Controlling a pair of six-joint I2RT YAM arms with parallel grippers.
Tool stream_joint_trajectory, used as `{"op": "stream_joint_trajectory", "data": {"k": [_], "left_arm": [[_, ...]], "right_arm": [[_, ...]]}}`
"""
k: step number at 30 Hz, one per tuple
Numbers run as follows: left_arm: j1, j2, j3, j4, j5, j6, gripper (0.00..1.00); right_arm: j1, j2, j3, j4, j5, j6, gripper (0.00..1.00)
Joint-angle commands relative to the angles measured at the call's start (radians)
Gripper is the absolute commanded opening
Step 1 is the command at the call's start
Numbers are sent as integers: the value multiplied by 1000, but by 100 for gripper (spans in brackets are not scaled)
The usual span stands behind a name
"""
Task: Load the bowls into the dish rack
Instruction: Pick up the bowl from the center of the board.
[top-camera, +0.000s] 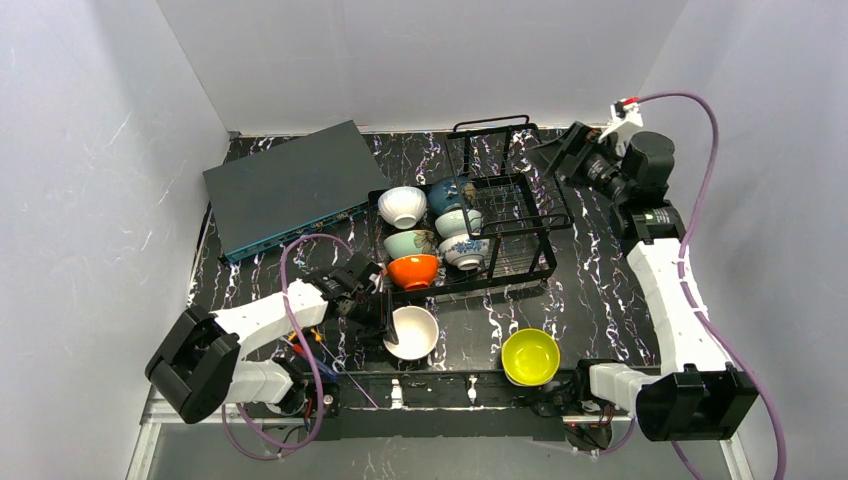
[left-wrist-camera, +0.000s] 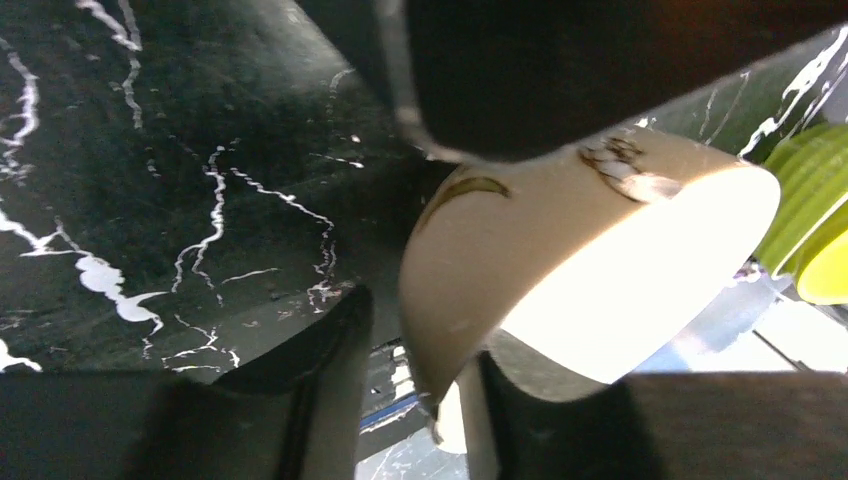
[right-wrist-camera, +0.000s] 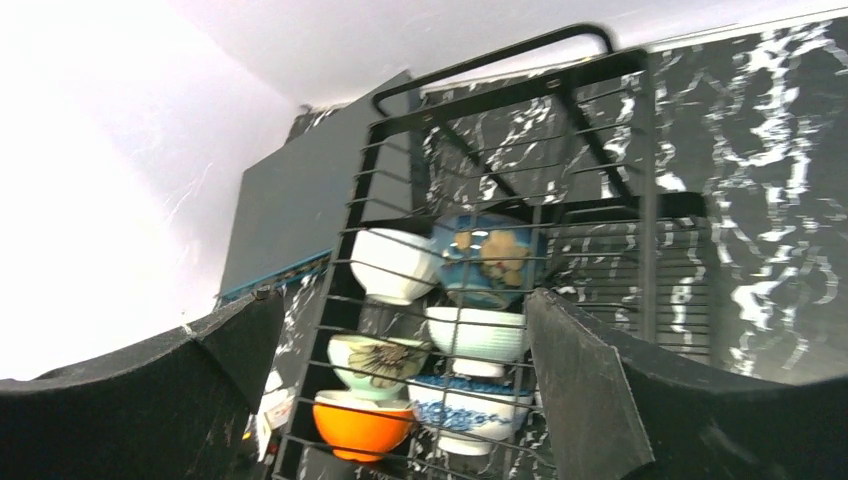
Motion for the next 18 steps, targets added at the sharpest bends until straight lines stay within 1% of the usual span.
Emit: {"op": "stream_joint_trajectory", "data": {"k": [1, 6, 10, 14, 18], "left_arm": [[-16, 0, 33, 11, -18, 0, 26], [-16, -32, 37, 7, -12, 10, 1], [-16, -68, 47, -3, -1, 31, 0], [-16, -112, 83, -43, 9, 69, 0], [-15, -157, 151, -88, 11, 104, 0]], "right_arm": [[86, 17, -7, 58, -46, 13, 99], [266, 58, 39, -3, 22, -53, 99], [337, 85, 59, -15, 16, -80, 99], [371, 106, 97, -50, -29, -140, 99], [392, 121, 140, -96, -96, -222, 99]]}}
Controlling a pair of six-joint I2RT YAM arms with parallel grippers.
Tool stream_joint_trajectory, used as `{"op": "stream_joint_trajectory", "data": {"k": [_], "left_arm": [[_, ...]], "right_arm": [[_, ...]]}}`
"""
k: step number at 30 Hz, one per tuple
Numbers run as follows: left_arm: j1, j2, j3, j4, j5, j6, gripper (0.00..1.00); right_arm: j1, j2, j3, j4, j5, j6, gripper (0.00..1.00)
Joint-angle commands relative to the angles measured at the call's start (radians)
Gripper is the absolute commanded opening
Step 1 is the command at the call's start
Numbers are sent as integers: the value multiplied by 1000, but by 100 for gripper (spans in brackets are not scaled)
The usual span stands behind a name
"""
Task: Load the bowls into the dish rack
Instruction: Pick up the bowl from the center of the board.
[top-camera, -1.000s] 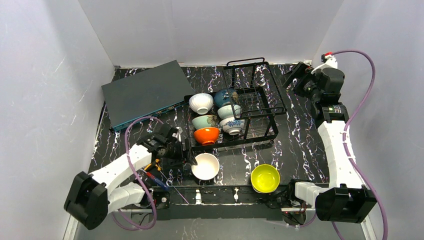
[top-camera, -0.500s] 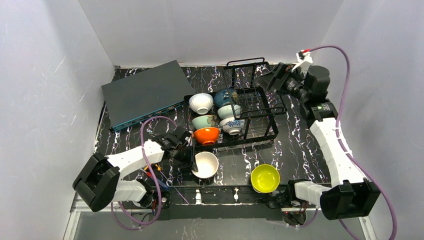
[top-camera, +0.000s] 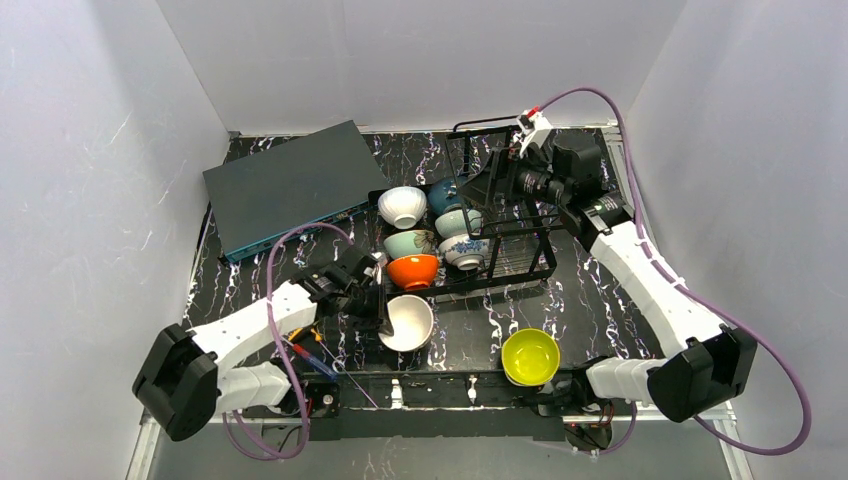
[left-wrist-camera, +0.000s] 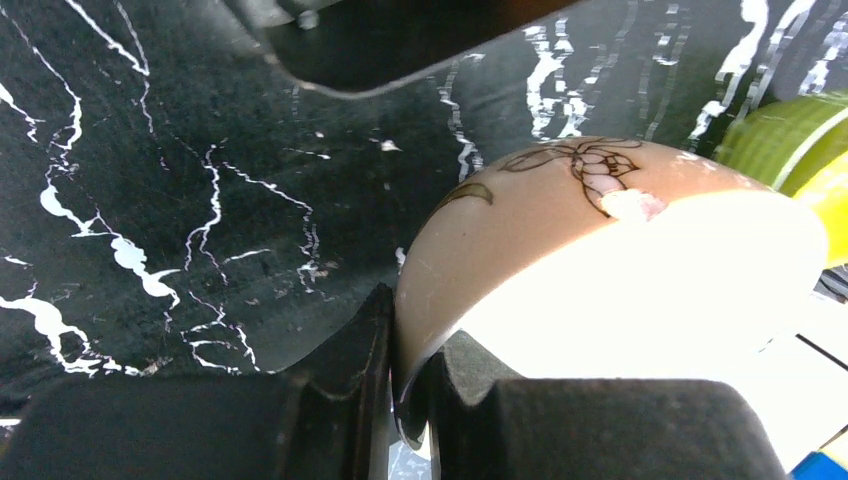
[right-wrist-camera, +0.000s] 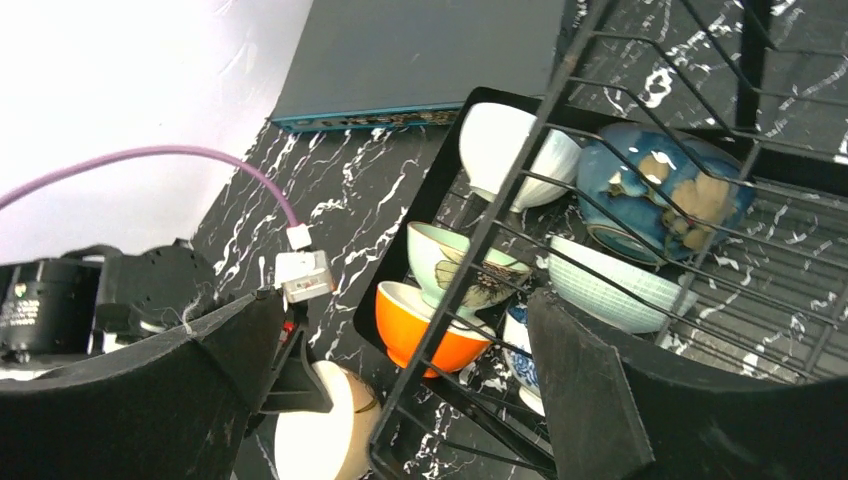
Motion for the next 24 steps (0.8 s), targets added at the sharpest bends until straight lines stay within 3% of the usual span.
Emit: {"op": "stream_joint_trajectory", "data": {"k": [1, 9, 16, 24], "left_arm": [[0, -78, 131, -54, 34, 61, 0], [37, -29, 358, -226, -16, 210, 0], [189, 46, 484, -348, 132, 317, 0], [267, 88, 582, -490, 194, 413, 0]], "right_arm": [[26, 1, 96, -33, -98, -127, 99], [157, 6, 138, -117, -194, -416, 99], [345, 66, 186, -302, -104, -687, 99], [507, 57, 133, -282, -45, -879, 99]]}}
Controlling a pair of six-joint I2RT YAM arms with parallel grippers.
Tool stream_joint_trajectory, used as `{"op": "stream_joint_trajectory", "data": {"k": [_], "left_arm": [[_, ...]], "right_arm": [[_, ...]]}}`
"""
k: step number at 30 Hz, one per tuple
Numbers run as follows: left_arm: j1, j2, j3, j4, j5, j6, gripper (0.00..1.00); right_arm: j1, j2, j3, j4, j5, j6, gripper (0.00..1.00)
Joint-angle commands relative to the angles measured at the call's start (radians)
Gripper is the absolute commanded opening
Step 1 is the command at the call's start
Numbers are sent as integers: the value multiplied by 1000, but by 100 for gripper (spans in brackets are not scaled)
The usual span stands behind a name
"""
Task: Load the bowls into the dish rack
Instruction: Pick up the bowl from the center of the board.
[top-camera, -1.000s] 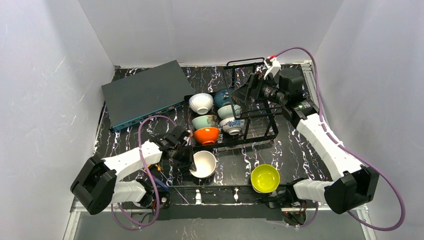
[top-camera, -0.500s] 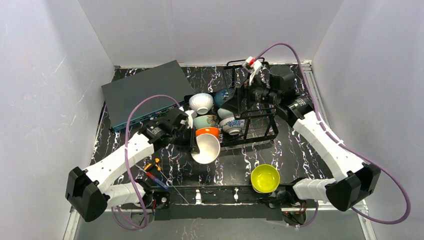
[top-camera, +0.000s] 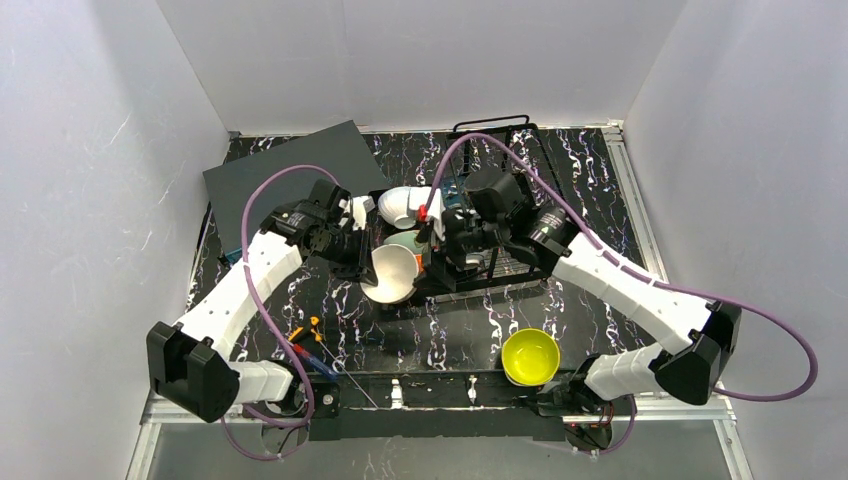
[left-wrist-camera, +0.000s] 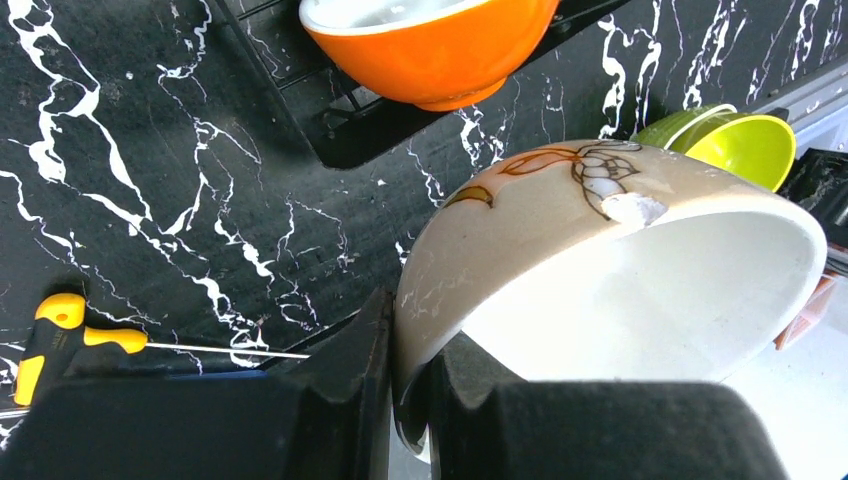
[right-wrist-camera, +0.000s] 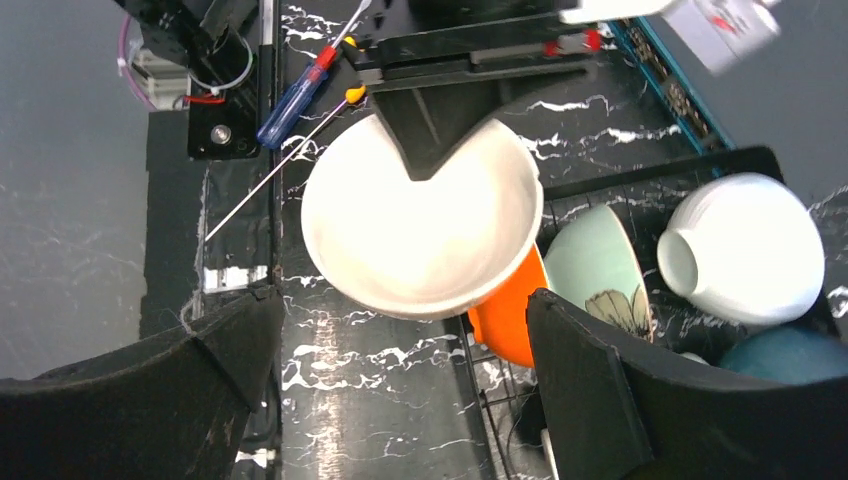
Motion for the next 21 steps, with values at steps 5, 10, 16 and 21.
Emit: {"op": "stream_joint_trajectory", "data": {"k": [5, 10, 16, 21], "left_arm": [[26, 14, 103, -141, 122, 96, 0], [26, 31, 106, -150, 168, 97, 0], [25, 44, 117, -152, 221, 89, 0], [27, 53, 132, -165, 243, 95, 0]], "right_arm": [[83, -51, -78, 37, -14, -298, 99], [166, -58, -130, 41, 22, -437, 99], [233, -3, -124, 38, 54, -496, 99], [268, 32, -122, 51, 54, -524, 97]]}}
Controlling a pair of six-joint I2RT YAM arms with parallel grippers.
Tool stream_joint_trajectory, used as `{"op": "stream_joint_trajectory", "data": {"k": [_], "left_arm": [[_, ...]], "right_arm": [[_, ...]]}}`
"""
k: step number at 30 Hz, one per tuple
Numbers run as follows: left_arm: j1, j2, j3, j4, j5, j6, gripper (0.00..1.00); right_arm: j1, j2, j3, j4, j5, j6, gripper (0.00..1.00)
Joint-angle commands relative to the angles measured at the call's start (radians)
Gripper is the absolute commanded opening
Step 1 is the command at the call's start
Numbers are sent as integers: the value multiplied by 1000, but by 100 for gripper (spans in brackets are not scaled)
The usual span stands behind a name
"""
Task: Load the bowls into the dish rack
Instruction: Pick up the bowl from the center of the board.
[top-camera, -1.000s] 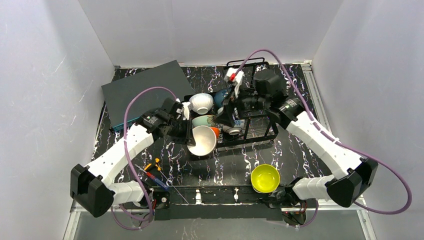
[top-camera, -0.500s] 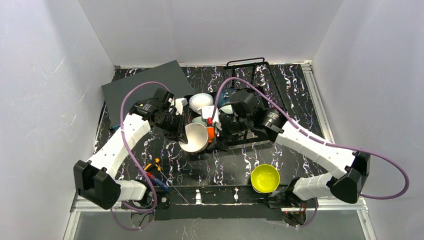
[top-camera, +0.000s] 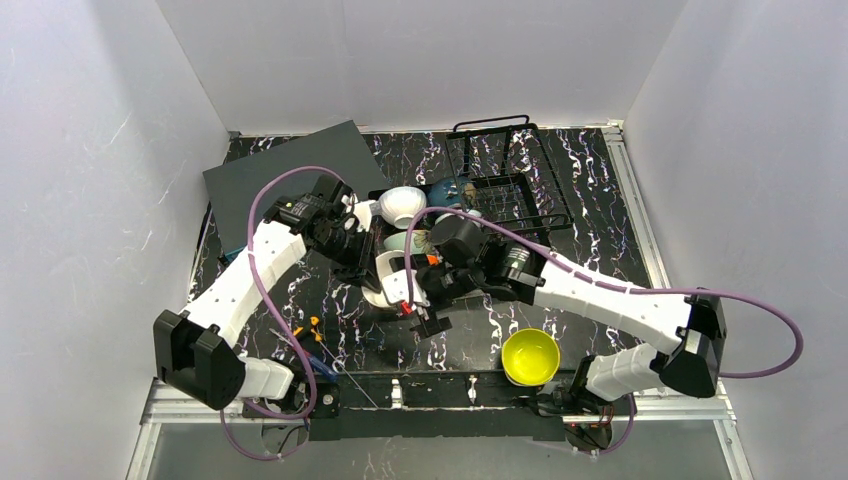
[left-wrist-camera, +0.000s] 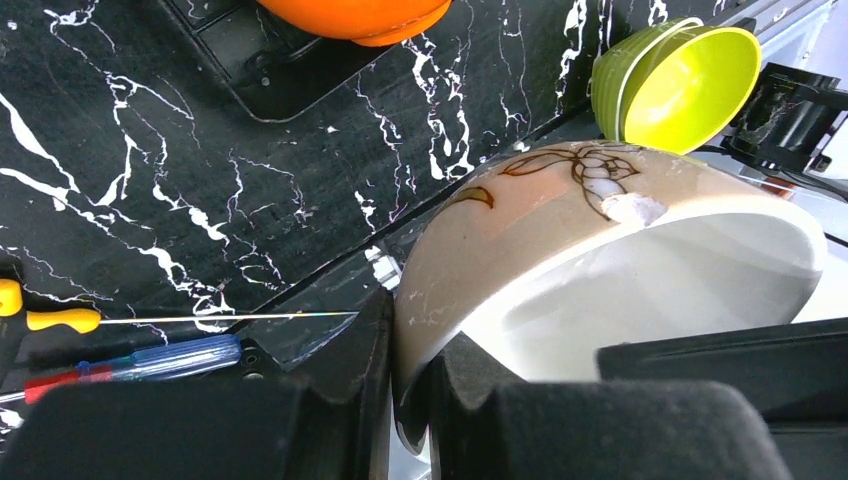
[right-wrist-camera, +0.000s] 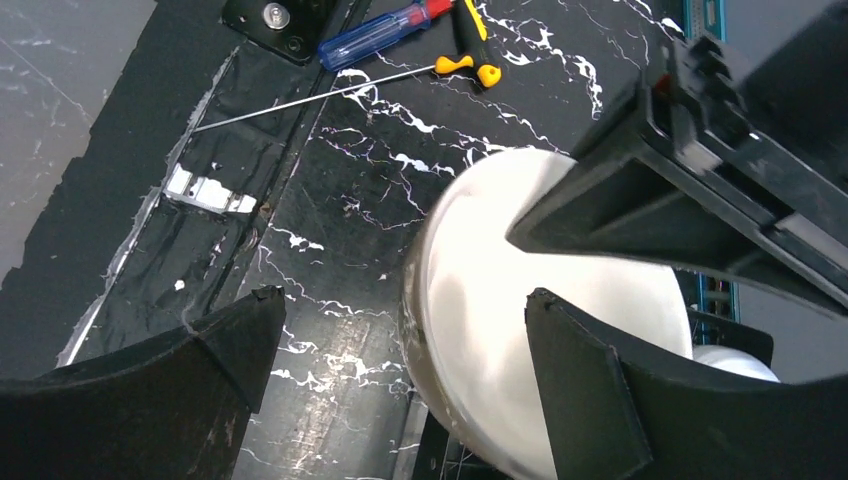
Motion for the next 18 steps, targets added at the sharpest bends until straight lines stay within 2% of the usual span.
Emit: {"op": "stream_joint_trajectory", "data": {"k": [1, 4, 5, 7, 8, 9, 10, 12, 13, 16, 18], "left_arm": [[5, -13, 56, -21, 100, 6, 0], [4, -13, 60, -22, 104, 5, 0], [4, -14, 60, -24, 104, 8, 0], [5, -15, 62, -23, 101, 7, 0], [5, -15, 64, -24, 100, 8, 0], [4, -15, 63, -23, 99, 8, 0], [5, -16, 65, -23, 94, 9, 0], [4, -19, 70, -23, 71, 11, 1], [6, -22, 75, -23, 51, 9, 6], [8, -50, 86, -13, -19, 3, 32], [7, -82, 91, 5, -83, -5, 57]], "right_arm": [[24, 29, 5, 33, 14, -63, 96], [28, 42, 3, 32, 46, -68, 90], [29, 43, 3, 32, 57, -67, 76], [29, 43, 1, 37, 76, -68, 59], [29, 43, 2, 37, 87, -69, 47], [27, 43, 4, 37, 95, -69, 17], [28, 41, 4, 41, 103, -66, 2], [29, 39, 1, 50, 108, -69, 1], [29, 39, 2, 54, 111, -68, 1], [28, 41, 7, 54, 107, -62, 1], [28, 41, 9, 56, 95, -59, 1]]}}
